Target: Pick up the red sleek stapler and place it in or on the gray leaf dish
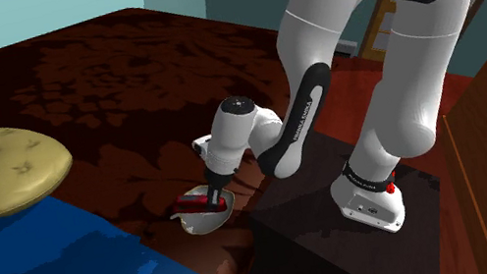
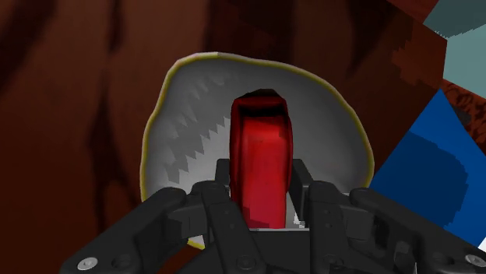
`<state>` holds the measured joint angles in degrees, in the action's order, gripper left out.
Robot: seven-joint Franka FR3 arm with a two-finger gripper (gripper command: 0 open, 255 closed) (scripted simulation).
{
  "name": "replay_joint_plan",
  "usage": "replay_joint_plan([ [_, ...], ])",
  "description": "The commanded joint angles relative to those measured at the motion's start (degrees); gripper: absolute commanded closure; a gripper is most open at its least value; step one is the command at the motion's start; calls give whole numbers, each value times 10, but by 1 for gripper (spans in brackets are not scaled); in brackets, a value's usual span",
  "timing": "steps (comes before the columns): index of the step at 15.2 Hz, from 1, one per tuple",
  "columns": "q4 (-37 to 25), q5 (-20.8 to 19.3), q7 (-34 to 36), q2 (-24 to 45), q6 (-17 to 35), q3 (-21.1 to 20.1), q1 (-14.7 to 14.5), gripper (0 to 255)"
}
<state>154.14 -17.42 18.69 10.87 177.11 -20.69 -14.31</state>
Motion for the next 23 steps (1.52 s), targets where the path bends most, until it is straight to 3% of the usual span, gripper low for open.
replay_joint_plan([
  [1,0,-2,1,0,1,2,-2,255],
  [5,0,-2,1,0,1,2,-2,255],
  [6,0,-2,1,0,1,2,-2,0],
  [11,0,-2,1,0,1,2,-2,0],
  [13,21,119,-91,-57,-35,-140,116,0],
  [14,28,216,-163,-91,-57,-208,163,0],
  [15,31,295,-220,-120,-77,-237,176,0],
  [17,31,291,-217,-120,-77,-203,143,0],
  [23,31,291,-217,-120,-77,-199,140,0],
])
